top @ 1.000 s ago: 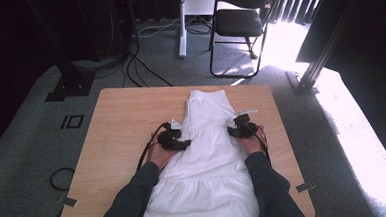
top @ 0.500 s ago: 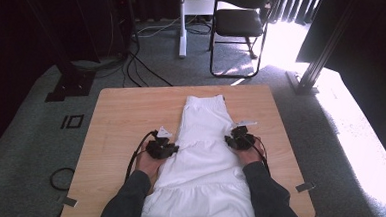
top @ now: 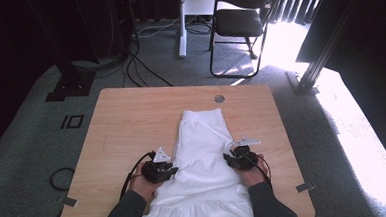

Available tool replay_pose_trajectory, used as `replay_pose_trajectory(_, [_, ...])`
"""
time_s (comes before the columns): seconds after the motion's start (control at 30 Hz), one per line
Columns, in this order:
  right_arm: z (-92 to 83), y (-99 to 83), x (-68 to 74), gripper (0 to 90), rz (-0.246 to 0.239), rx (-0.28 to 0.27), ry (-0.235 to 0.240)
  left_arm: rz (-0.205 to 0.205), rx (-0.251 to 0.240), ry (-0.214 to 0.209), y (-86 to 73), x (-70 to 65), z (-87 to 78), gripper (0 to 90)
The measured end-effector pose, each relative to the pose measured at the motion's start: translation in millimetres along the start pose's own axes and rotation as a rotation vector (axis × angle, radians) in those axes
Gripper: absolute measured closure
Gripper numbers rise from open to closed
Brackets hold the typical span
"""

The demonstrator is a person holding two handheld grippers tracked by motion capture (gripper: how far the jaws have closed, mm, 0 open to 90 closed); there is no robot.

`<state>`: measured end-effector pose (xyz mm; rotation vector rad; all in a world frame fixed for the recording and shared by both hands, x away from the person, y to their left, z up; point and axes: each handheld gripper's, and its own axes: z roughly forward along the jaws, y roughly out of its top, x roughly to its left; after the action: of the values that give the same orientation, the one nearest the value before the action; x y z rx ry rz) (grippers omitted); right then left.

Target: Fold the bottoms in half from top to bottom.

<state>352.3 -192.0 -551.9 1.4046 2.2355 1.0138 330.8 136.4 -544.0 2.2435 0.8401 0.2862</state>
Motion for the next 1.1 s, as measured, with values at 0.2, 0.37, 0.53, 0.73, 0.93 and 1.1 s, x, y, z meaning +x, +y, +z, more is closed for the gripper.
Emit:
replay_pose_trajectory(0.2, [-10.6,8.8,-13.2,44.4,0.025,-0.056,-0.014,-0.082,-0.139,0.027,19.2,15.1,-18.6,47.9])
replay_pose_trajectory(0.37, [-15.3,39.9,-29.7,44.5,0.009,-0.115,-0.022,-0.089,-0.187,0.063,57.5,39.7,-16.7,46.4])
replay_pose_trajectory(0.53, [9.8,69.6,-42.5,48.5,-0.03,-0.105,-0.034,-0.095,-0.145,0.087,85.0,55.6,11.4,43.9])
replay_pose_trajectory(0.73, [42.9,97.1,-49.9,43.6,-0.046,-0.055,-0.042,-0.125,-0.063,0.118,99.1,70.6,56.8,41.4])
replay_pose_trajectory(0.93, [72.6,109.5,-56.3,31.5,0.019,0.003,-0.01,-0.202,-0.072,0.112,104.3,81.7,76.8,38.2])
replay_pose_trajectory(1.1, [90.0,107.0,-56.1,33.0,0.051,0.05,-0.033,-0.264,-0.033,0.108,107.1,92.1,87.4,34.9])
